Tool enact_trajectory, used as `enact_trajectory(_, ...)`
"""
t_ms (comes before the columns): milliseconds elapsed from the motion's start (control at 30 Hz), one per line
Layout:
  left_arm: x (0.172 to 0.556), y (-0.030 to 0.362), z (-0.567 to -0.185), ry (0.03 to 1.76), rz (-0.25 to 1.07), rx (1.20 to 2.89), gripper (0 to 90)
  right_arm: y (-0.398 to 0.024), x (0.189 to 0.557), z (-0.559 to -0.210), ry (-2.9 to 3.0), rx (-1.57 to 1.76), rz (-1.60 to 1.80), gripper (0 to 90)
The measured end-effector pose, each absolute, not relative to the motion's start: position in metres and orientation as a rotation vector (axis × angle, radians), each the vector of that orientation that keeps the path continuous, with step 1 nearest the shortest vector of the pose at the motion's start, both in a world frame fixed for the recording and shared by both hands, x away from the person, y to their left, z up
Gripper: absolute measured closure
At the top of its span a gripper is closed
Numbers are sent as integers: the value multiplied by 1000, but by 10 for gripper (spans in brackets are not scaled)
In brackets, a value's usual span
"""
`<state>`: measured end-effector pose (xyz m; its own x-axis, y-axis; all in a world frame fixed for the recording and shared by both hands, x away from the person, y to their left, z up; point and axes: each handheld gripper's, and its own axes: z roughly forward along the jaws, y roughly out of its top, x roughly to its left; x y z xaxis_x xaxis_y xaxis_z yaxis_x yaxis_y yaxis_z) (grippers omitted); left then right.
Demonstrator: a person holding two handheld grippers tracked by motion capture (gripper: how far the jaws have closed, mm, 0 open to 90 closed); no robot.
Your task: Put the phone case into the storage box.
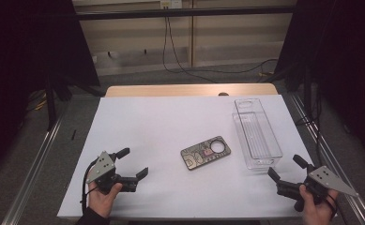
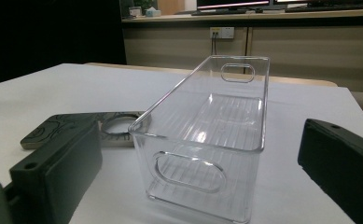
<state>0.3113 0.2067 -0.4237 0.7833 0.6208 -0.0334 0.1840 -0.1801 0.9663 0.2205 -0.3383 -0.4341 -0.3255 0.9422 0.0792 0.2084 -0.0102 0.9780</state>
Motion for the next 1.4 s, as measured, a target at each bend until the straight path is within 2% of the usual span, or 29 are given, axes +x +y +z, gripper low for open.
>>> enact_trajectory(433, 322, 186, -424, 606, 337, 1771, 42, -338, 220, -434, 1598, 1218, 1389, 0)
enact_trajectory(700, 334, 173, -423, 618, 326, 1811, 38, -338, 220, -434, 1598, 1219, 1387, 0)
enact_trajectory(933, 338, 160, -420, 541, 356, 1867, 43, -338, 220, -434, 1598, 1217, 1389, 0)
enact_trajectory(1100, 341, 148, -419, 519, 283, 1863, 36, -338, 220, -434, 1597, 1219, 1388, 0)
enact_trajectory(1400, 349, 132, -419, 506, 295, 1845, 24, -338, 220, -434, 1599, 1216, 1388, 0)
